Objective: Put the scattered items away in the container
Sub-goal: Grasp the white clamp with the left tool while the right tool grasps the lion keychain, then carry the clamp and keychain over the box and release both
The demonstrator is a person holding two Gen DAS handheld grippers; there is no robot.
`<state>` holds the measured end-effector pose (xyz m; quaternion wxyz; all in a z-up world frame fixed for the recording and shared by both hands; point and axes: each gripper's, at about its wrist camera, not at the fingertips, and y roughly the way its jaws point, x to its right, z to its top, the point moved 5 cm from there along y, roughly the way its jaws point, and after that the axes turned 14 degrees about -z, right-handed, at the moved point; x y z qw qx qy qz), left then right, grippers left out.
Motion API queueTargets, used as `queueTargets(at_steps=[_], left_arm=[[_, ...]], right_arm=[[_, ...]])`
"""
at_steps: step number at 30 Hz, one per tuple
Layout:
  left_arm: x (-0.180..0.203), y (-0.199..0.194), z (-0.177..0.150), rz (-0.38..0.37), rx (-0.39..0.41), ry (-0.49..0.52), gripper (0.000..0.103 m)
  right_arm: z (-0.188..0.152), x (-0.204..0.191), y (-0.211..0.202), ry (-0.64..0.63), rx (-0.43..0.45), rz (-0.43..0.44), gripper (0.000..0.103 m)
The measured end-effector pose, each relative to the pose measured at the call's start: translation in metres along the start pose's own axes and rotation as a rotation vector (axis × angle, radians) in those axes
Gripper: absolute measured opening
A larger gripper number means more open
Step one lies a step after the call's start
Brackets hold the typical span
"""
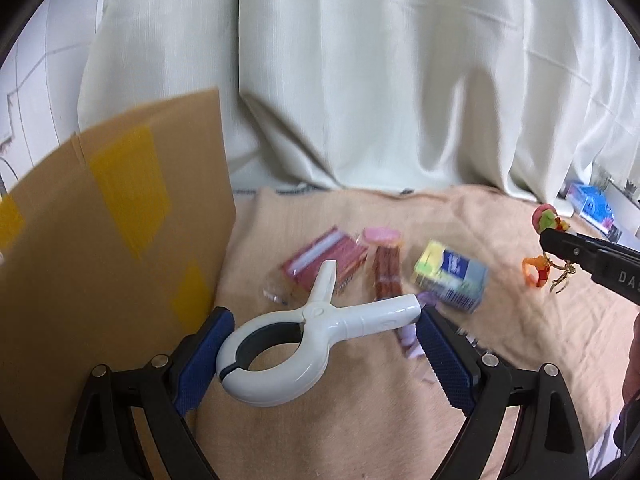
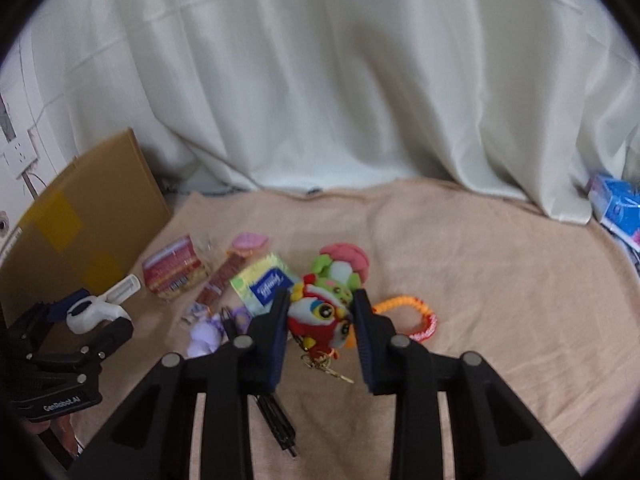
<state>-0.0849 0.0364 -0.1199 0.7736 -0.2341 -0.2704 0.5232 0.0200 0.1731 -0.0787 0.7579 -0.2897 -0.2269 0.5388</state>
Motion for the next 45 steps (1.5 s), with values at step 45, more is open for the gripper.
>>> queueTargets(at_steps=[45], left_arm=[[-0.076,-0.205,0.141,0.204,0.292,0.017,0.093]], right_arm=[[0.162,-0.12,-0.183,-0.03,0.37,0.203,0.035]])
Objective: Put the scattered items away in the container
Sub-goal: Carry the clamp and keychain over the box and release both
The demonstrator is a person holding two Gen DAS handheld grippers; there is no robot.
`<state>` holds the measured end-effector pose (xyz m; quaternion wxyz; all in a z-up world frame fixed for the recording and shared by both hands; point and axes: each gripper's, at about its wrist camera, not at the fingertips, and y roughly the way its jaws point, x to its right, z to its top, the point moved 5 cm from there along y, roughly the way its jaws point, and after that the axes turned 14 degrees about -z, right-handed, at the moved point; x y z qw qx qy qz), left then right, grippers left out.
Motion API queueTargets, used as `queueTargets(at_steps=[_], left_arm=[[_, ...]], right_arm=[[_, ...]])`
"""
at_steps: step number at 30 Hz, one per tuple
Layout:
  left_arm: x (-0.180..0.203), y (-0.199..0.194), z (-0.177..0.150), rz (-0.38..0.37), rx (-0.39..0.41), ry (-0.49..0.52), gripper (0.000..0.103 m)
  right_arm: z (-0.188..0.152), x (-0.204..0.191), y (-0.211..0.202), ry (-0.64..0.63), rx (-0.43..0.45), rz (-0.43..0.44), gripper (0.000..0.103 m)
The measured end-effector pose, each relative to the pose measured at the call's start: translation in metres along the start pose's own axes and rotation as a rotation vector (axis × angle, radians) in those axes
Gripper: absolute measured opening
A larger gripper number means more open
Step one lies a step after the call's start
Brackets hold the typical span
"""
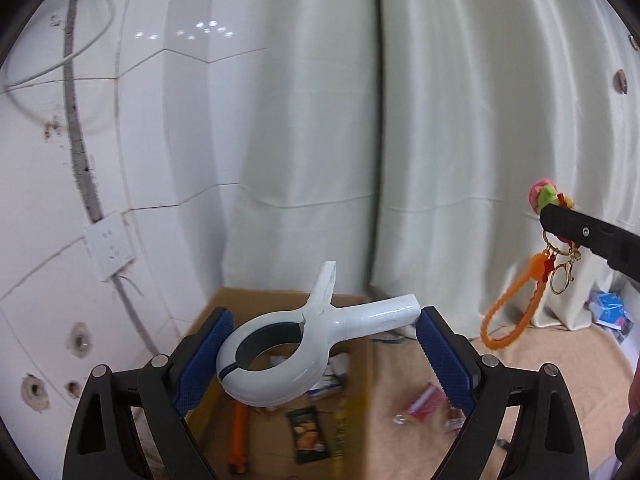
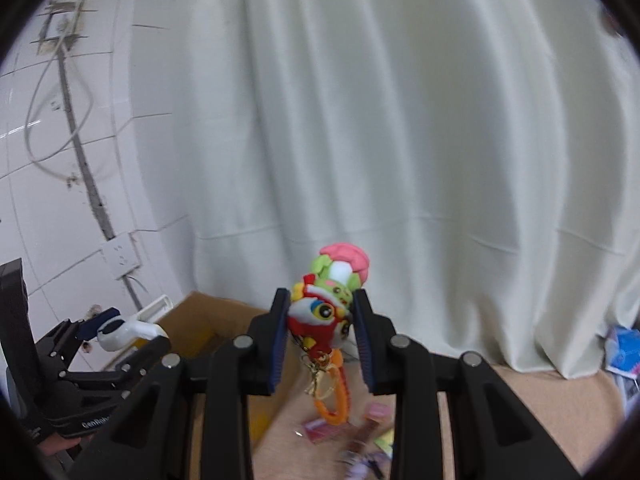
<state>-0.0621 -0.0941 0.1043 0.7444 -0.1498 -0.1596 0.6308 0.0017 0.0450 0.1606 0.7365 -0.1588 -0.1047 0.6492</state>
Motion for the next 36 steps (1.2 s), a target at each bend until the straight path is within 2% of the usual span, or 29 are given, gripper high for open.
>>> queueTargets(at_steps=[7,15,23,26,30,32,33,34,36], left_arm=[[-0.065,-0.013,-0.012,0.073,-0.028,-0.035,0.093],[-0.103,-0.003,-0.05,0.087,-0.091,-0.087,0.093],[-0.112,0.02,-0.088,0.069,-0.154,-0.13,0.093],[-0.114,0.027,-0.095,0.05,-0.174,-0.15,0.093],[-0.117,0.034,-0.106,0.064,-0.197,-0.153,0.093],[-0.118,0.036,-0.109,0.07,-0.207,-0.161,0.093],[-0.119,0.037,-0.11,0.075,-0.206,-0.165,0.094],[-0.12,0.037,-0.111,0.082,-0.205,-0.169,0.094],[-0.12,0.039,-0.112,0.082,-0.215,-0.171,0.094]], right_arm=[[0.005,-0.09,0.012,-0.065,-0.005,0.121,0.035],[-0.028,-0.158,0.036,-0.116,-0.082,0.211,0.035],[-0.073,-0.173,0.078,-0.149,-0.208,0.224,0.035],[-0.084,-0.169,0.091,-0.141,-0.231,0.227,0.035],[-0.093,-0.162,0.101,-0.14,-0.25,0.214,0.037],[-0.093,-0.161,0.1,-0.144,-0.251,0.212,0.048],[-0.092,-0.16,0.1,-0.142,-0.248,0.206,0.063],[-0.091,-0.158,0.098,-0.136,-0.24,0.198,0.07],[-0.086,-0.154,0.095,-0.113,-0.221,0.191,0.075]])
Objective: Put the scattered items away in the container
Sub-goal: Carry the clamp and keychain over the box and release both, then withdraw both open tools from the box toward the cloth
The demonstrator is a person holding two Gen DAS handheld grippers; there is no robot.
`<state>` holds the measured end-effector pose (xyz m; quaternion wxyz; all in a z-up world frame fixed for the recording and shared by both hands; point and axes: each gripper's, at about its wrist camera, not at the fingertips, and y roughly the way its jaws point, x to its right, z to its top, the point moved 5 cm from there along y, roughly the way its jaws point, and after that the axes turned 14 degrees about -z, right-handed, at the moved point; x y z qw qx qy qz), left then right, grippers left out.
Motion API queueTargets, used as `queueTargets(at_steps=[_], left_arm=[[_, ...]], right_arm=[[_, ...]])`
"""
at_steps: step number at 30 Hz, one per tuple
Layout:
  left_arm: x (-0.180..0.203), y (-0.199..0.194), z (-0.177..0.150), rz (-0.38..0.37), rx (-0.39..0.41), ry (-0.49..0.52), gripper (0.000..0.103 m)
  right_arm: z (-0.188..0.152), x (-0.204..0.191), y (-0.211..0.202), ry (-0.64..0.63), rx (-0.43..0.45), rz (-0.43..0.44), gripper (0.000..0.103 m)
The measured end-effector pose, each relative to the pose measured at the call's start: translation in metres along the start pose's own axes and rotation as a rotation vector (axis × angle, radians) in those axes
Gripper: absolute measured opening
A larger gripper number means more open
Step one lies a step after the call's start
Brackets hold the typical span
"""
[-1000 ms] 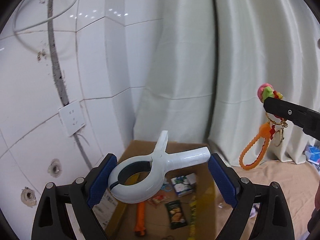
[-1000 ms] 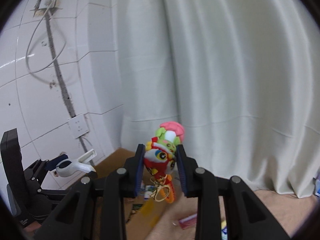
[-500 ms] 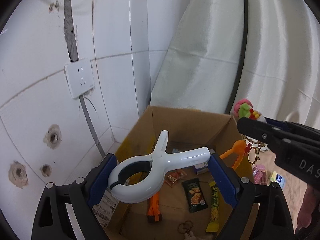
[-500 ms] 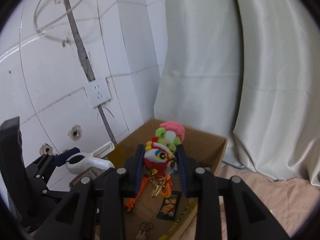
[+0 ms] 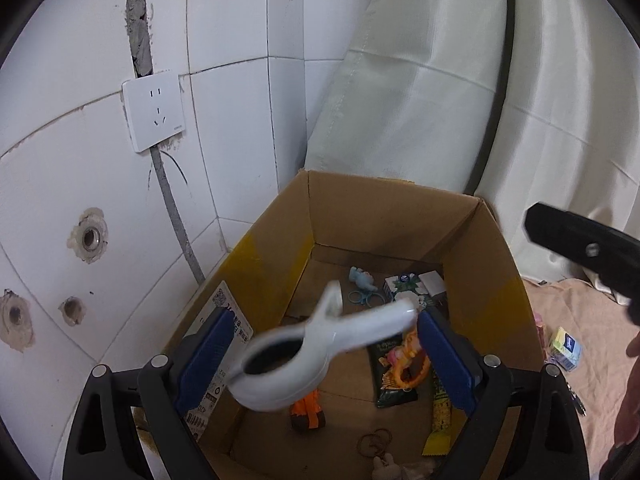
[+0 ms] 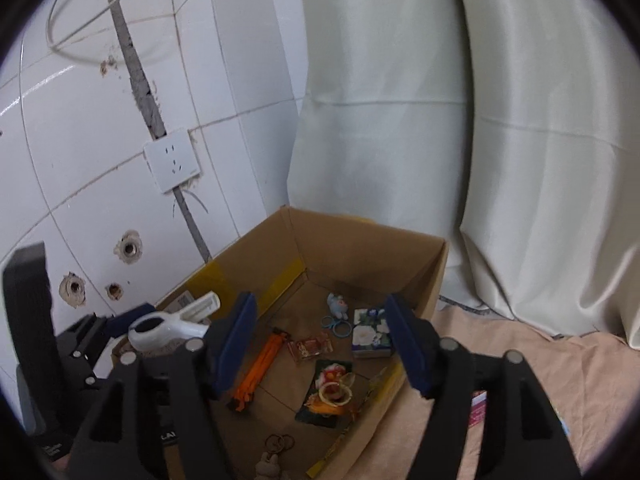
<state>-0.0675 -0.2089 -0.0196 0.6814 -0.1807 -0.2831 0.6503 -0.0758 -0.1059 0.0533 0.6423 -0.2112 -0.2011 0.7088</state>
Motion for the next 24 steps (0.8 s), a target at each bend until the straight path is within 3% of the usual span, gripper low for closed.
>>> queueTargets(at_steps=[3,7,8,17,24], left_arm=[[0.0,0.003,-0.001,0.016,-0.017,0.001,0.094],[-0.001,0.008,-0.002,0.064,-0.032,0.022,0.098],[-0.001,0.009,-0.003,0.059,-0.038,0.021,0.103],[0.005,0.008,-0.004,0.059,-0.038,0.016,0.103],[0.041,-0.007,0.014,0.05,-0.007,0.071,0.103]], right_arm=[[0.003,0.008,-0.007,0.024,0.015,-0.02,0.094],[0.004,0.015,-0.013,0.029,0.028,-0.054,0.103],[0.005,0.016,-0.014,0.028,0.035,-0.064,0.103],[0.002,0.034,-0.028,0.061,0.073,-0.124,0.103],[0.0,0.066,-0.052,0.132,0.095,-0.154,0.103]])
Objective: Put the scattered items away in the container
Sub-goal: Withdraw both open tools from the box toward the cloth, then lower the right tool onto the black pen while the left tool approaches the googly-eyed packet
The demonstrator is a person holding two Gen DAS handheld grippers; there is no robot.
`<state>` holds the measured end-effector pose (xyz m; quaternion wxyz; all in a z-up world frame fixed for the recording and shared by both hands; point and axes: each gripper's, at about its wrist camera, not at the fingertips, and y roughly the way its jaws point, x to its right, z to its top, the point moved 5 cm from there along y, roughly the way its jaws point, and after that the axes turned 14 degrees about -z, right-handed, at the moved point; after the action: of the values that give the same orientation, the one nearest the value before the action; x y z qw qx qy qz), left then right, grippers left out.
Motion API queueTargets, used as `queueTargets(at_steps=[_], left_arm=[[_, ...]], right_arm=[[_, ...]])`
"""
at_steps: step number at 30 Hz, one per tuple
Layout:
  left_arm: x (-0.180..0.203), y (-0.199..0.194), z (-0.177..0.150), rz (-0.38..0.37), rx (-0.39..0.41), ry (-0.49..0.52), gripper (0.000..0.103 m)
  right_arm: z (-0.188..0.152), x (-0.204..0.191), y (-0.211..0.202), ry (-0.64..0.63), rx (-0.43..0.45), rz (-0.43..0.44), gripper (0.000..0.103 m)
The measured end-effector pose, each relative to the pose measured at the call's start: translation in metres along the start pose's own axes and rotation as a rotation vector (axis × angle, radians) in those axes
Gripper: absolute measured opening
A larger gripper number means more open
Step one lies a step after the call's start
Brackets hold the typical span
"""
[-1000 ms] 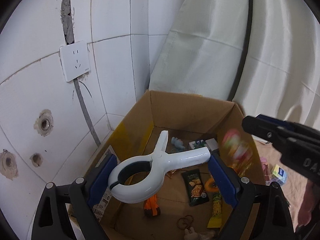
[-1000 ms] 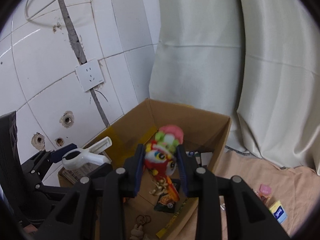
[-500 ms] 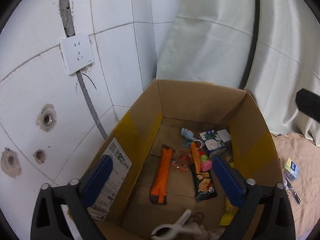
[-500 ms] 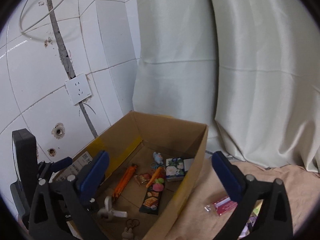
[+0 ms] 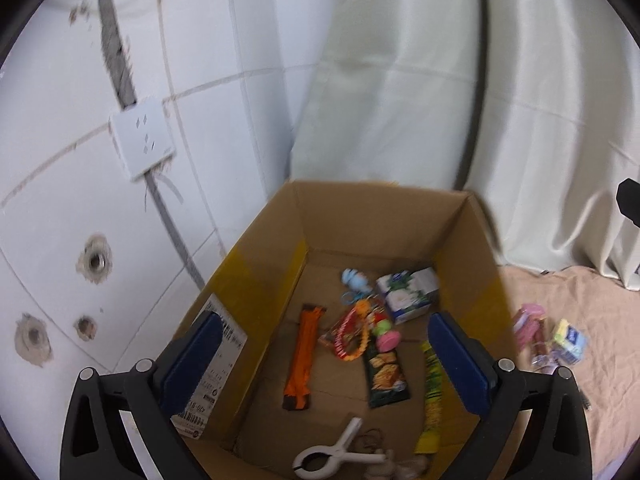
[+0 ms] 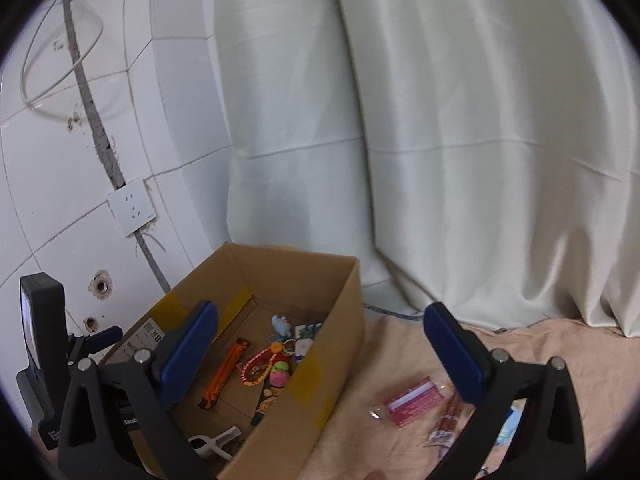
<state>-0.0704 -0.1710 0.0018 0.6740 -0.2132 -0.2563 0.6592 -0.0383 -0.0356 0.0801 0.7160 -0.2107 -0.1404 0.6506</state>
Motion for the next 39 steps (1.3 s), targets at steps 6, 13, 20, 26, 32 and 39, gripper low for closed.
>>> queueTargets(at_steps=[6,13,20,26,32,39], left_arm=[[0.064,-0.026,0.031,-0.073,0.083,0.06,0.103],[0.152,-0.019,0.044,-0.197,0.102,0.098,0.103],[0.229,0.023,0.012,-0.278,0.029,0.132,0.103],[0.251,0.068,-0.044,-0.284,-0.077,0.103,0.103],[0.249,0.103,-0.089,-0.256,-0.154,0.086,0.103],[0.239,0.126,-0.117,-0.301,-0.209,0.043,0.103]], right_arm=[[0.017,0.058,-0.031,0.056,0.065,-0.063,0.103],[0.025,0.141,-0.073,0.109,0.143,-0.165,0.103],[-0.005,0.213,-0.075,0.166,0.091,-0.259,0.103],[-0.052,0.253,-0.051,0.172,-0.003,-0.308,0.103],[-0.094,0.259,-0.022,0.132,-0.091,-0.288,0.103],[-0.134,0.242,0.007,0.012,-0.17,-0.223,0.103]])
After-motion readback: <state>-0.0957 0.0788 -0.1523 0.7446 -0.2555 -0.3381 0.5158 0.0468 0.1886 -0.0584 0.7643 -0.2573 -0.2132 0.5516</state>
